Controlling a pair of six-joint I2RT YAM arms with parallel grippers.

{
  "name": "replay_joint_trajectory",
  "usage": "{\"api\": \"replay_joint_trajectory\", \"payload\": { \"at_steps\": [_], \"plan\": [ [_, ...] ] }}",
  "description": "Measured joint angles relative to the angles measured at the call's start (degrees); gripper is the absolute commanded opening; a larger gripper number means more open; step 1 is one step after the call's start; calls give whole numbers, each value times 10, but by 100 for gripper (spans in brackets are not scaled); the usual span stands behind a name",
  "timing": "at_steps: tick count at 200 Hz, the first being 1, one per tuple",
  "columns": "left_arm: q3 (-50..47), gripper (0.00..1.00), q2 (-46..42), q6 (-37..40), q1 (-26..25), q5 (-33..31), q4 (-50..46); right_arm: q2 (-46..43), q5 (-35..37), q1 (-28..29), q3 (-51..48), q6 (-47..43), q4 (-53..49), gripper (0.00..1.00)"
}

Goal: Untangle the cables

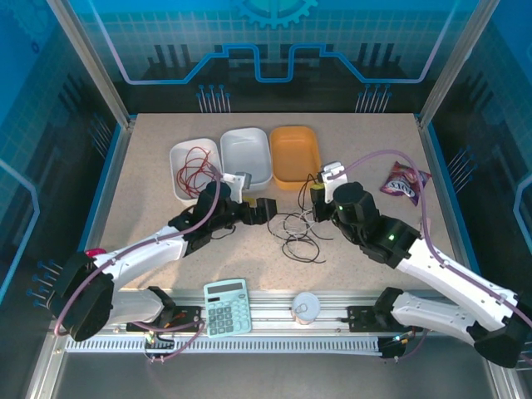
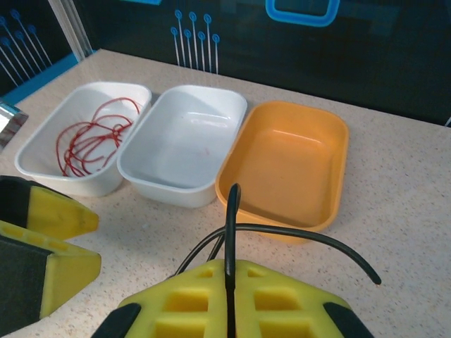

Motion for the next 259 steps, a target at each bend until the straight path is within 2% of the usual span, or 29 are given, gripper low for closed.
{"api": "replay_joint_trajectory", "payload": {
  "at_steps": [33,77,92,120,139,159,180,191,214,231,259],
  "plan": [
    [3,82,-1,18,-2,68,42,-2,-21,-4,-5,2,25,10],
    [49,58,27,53,-17,121,69,14,-56,-7,-5,13,38,10],
    [66,53,45,59,-18,128,71,17,-67,-7,-5,18,40,10],
    [87,52,77,64,-21,136,73,20,-81,-7,-5,28,44,10],
    [95,45,97,65,-24,138,72,20,-89,-8,-5,33,46,10],
    [102,33,113,64,-27,138,73,21,-95,-8,-5,38,49,10],
    [109,10,126,61,-27,136,73,25,-103,-11,-5,43,49,12],
    [112,0,129,64,-28,135,72,26,-106,-14,-5,45,49,16],
    [118,0,129,61,-28,126,72,25,-111,-20,-9,57,49,32],
    [119,0,128,60,-28,111,68,24,-115,-29,-22,62,47,48],
    [119,0,110,59,-28,86,45,23,-127,-47,-47,79,34,49]
  ]
}}
